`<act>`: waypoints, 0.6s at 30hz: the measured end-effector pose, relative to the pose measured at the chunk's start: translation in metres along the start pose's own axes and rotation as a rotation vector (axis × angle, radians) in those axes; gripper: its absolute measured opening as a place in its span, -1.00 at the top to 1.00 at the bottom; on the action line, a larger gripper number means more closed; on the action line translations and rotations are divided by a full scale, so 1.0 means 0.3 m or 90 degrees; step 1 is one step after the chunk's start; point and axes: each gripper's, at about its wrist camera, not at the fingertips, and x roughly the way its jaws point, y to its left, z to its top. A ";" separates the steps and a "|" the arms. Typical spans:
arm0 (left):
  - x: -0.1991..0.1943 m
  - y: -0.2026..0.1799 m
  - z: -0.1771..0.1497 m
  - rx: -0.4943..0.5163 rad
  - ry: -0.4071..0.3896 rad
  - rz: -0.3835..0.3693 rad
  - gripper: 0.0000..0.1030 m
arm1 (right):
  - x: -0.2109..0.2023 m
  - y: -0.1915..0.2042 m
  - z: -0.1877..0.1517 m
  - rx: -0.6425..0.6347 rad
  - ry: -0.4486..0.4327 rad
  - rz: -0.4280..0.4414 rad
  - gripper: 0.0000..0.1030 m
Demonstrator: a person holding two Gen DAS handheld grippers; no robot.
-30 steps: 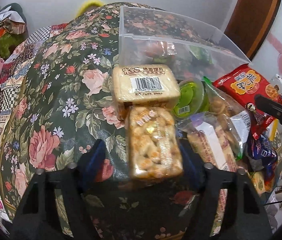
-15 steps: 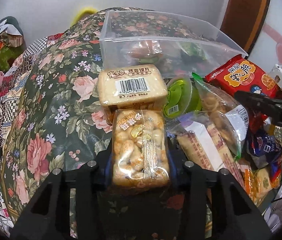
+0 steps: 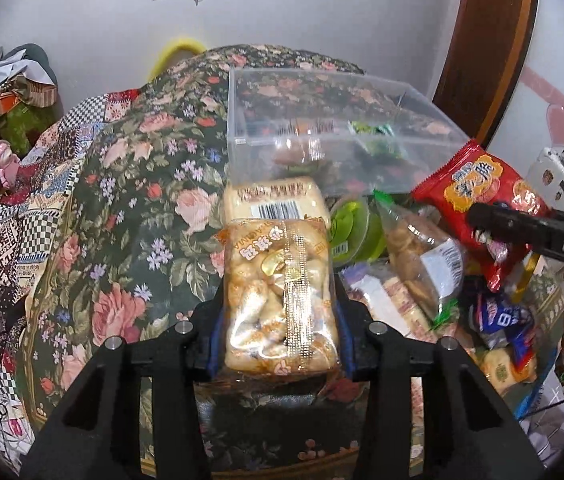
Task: Organize snacks
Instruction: 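Lift the cracker pack and red chip bag into the clear box, then release both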
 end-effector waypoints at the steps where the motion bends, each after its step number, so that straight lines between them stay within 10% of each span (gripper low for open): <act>1: -0.008 -0.001 0.006 0.000 -0.004 0.000 0.15 | -0.016 0.007 0.004 -0.003 -0.008 0.001 0.38; 18: -0.103 -0.011 0.164 -0.012 -0.074 -0.015 0.15 | -0.154 0.035 0.115 -0.023 -0.118 0.012 0.53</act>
